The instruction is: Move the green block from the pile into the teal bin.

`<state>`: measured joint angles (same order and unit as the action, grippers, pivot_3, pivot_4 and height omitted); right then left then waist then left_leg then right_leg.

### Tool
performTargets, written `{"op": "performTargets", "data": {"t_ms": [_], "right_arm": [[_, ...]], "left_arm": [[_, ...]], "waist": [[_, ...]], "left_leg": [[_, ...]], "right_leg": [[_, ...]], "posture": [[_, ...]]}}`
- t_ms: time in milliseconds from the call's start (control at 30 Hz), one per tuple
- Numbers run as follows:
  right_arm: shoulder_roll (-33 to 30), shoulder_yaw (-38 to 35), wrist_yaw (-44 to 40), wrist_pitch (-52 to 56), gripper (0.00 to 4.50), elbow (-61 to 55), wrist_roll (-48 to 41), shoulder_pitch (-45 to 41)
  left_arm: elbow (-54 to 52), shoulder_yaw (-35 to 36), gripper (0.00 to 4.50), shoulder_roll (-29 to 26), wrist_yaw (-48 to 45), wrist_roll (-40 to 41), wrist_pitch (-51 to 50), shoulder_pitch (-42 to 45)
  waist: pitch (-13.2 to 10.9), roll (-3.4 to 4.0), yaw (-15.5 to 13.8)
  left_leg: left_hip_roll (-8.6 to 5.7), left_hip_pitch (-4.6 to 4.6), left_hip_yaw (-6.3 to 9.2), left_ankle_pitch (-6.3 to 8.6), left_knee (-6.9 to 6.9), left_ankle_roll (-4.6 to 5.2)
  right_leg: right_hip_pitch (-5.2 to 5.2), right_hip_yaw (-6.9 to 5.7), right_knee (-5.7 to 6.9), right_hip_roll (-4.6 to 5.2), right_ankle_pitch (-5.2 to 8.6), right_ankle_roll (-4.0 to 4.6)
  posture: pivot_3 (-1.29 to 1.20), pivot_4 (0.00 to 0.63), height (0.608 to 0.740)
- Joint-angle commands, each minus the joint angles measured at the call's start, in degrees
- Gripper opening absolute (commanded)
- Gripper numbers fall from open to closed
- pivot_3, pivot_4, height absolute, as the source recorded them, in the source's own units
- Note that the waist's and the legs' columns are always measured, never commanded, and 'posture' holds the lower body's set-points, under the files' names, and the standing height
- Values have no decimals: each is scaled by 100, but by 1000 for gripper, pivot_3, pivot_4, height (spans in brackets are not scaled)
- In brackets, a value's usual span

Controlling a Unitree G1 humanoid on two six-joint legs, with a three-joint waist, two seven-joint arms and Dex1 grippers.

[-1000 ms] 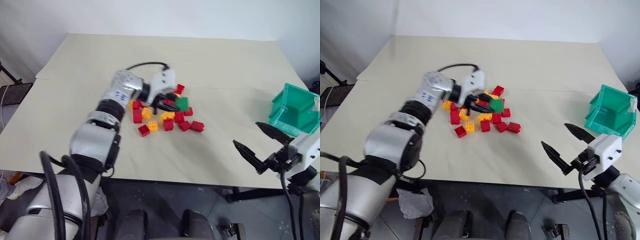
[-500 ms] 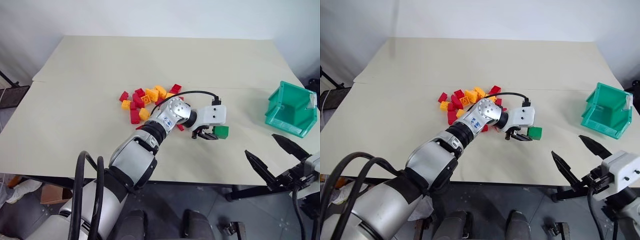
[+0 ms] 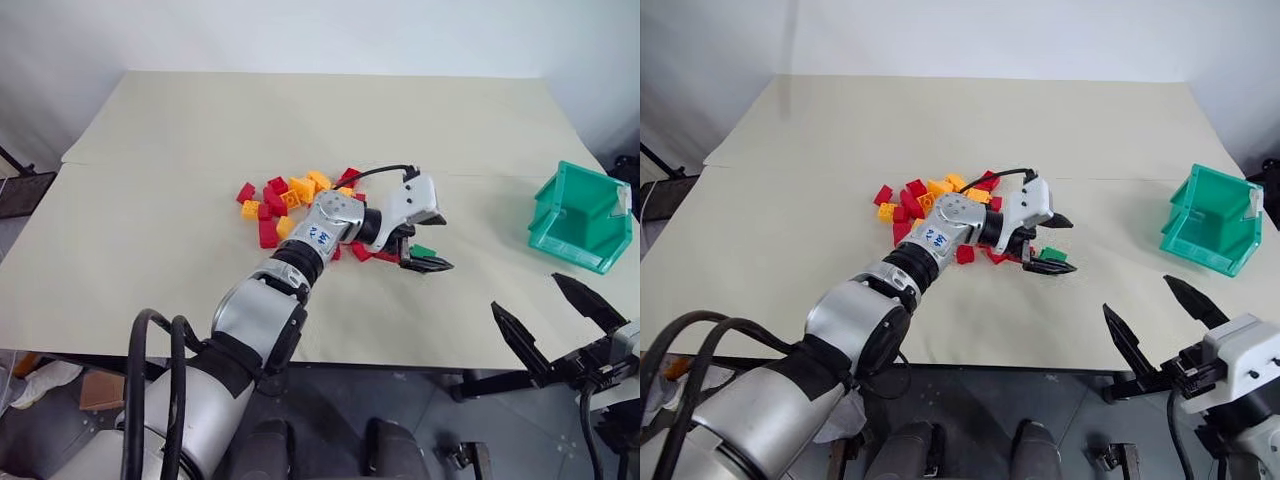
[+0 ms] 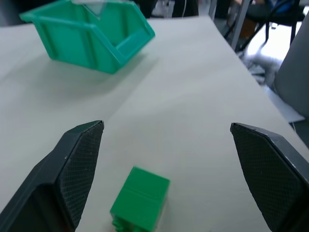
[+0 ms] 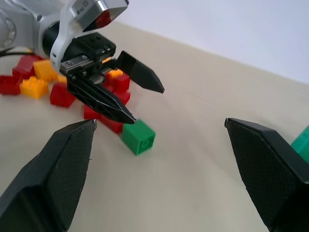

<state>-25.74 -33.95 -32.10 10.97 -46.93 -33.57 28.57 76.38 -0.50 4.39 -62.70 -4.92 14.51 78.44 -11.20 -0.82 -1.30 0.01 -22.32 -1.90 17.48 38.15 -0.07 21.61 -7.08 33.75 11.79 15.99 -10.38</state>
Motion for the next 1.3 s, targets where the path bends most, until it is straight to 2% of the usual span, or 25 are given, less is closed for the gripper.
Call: {"op": "performTargets", "data": {"t_ms": [33, 167, 300, 433, 567, 700, 767, 867, 967, 1100, 1300], "right_arm": [[-118, -81, -9, -45, 4500, 66, -153, -130], [-331, -196, -195, 103, 4500, 315, -449, -233], [-620, -611, -450, 180, 4500, 659, -769, -205], [-859, -1031, -975, 111, 4500, 1153, -806, 55], [-1175, -1053, -1495, 92, 4500, 1584, -732, 48], [-2050, -48, -1809, 568, 4500, 1987, -707, -1147], [-2427, 557, -1934, 916, 4500, 2180, -622, -1761], [-2780, 1738, -2034, 1527, 4500, 2729, -369, -3156], [-2776, 2446, -2160, 1845, 4500, 3241, -103, -4111], [-2498, 3579, -2397, 1789, 4500, 4433, 798, -5536], [-2090, 4327, -2767, 1249, 4500, 6086, 1775, -6675]], "left_arm": [[-402, 397, 4471, -424, -760, 534, 472, -192], [-797, 772, 4471, -1123, -1317, 1020, 873, -620], [-1429, 1084, 4471, -2058, -1950, 1523, 626, -1324], [-2803, 1289, 4471, -2905, -1995, 1957, -187, -2525], [-4301, 1259, 4471, -3330, -1729, 2187, -831, -3757], [-5650, 1436, 4471, -3565, -1226, 2499, -1384, -4877], [-6048, 1365, 4471, -3574, -1094, 2589, -1586, -5103], [-6543, 1319, 4471, -3563, -868, 2753, -1901, -5401], [-6891, 1231, 4471, -3540, -692, 2832, -2070, -5596], [-7220, 1179, 4471, -3519, -437, 2923, -2224, -5830], [-7554, 1112, 4471, -3551, -216, 3028, -2390, -6009]], "waist": [[1, 1, 1], [2, 3, -4], [2, 4, 8], [2, 3, 4], [2, 3, -13], [3, 1, 57], [3, 1, 75], [3, 2, 116], [3, 2, 129], [3, 2, 142], [3, 2, 133]], "left_leg": [[1, 2, -1, 0, -1, 0], [2, 3, -2, 0, 0, -1], [2, 5, -4, 0, 0, -1], [3, 8, -3, 2, -2, -3], [3, 12, -3, 4, 1, -5], [11, 17, -11, 6, 16, -6], [25, 23, -12, 4, 18, -10], [43, 23, -12, -1, 19, -18], [43, 21, -13, 1, 17, -21], [42, 13, -14, 6, 16, -26], [49, 13, -17, 7, 15, -27]], "right_leg": [[0, 1, 1, 0, 0, 0], [0, 2, 2, 0, 0, 0], [0, 4, 6, 0, -1, 1], [-1, 4, 10, 0, -1, 0], [-4, 9, 12, 0, -2, -1], [-9, 23, 10, -3, -7, 4], [-9, 24, 15, -15, -11, 11], [-7, 23, 15, -27, -17, 21], [-4, 21, 14, -28, -17, 22], [-1, 13, 7, -29, -18, 21], [3, 12, 7, -35, -18, 21]], "posture": [[0, 150, 740], [0, 150, 740], [0, 150, 740], [0, 150, 740], [0, 150, 740], [0, 150, 740], [0, 150, 740], [0, 150, 740], [0, 150, 740], [0, 150, 740], [0, 150, 740]]}}
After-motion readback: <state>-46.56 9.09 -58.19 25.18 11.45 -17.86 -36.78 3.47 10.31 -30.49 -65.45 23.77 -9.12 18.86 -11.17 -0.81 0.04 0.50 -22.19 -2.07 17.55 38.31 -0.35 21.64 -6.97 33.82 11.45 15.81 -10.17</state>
